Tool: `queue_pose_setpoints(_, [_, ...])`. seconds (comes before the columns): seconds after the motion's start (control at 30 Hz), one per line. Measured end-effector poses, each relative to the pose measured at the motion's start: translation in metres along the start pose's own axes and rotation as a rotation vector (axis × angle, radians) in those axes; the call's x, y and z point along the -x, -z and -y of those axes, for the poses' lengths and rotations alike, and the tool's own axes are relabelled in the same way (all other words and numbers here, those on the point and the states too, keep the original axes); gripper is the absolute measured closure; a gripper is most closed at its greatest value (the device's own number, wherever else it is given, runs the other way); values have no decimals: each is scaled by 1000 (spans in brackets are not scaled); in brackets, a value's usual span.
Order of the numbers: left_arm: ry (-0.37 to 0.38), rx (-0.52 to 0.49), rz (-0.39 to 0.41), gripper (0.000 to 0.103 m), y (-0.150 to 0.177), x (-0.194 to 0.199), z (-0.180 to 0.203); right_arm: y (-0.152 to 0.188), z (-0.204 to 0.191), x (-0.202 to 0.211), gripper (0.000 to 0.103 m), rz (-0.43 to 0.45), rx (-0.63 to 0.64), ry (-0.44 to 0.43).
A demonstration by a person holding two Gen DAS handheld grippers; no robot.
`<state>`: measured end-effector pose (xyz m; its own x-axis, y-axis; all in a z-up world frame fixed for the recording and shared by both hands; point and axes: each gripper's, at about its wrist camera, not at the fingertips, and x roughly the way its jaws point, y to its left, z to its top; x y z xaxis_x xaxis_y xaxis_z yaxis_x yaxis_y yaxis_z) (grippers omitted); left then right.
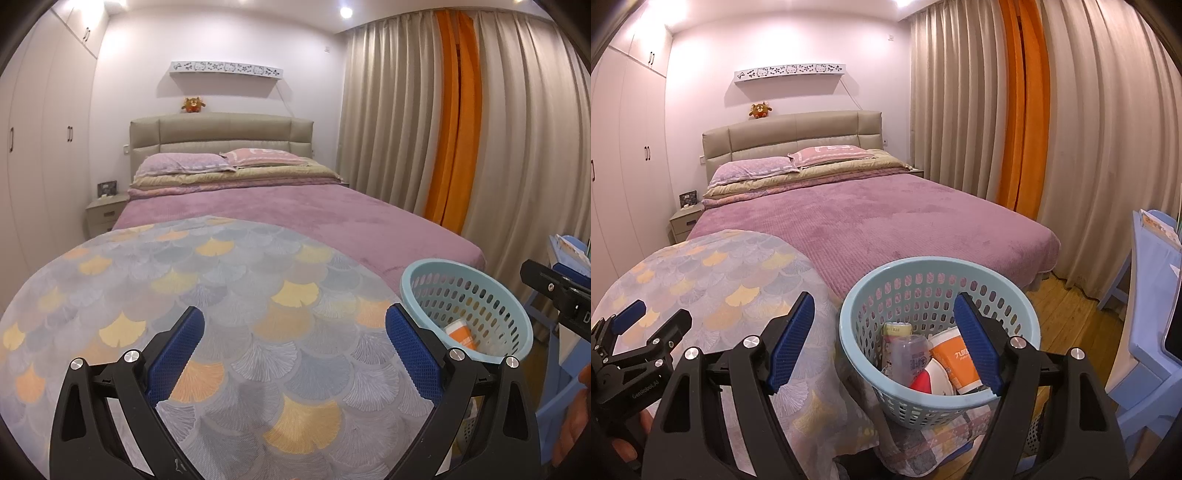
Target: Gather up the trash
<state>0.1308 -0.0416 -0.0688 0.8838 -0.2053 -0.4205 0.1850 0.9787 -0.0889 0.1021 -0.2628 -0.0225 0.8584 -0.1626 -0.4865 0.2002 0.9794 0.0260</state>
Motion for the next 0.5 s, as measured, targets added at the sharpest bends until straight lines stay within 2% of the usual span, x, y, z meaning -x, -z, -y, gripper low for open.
queue_pose_setpoints(0.5, [0, -7, 2, 8, -1, 1, 0, 1, -2, -1, 29, 1, 7, 3])
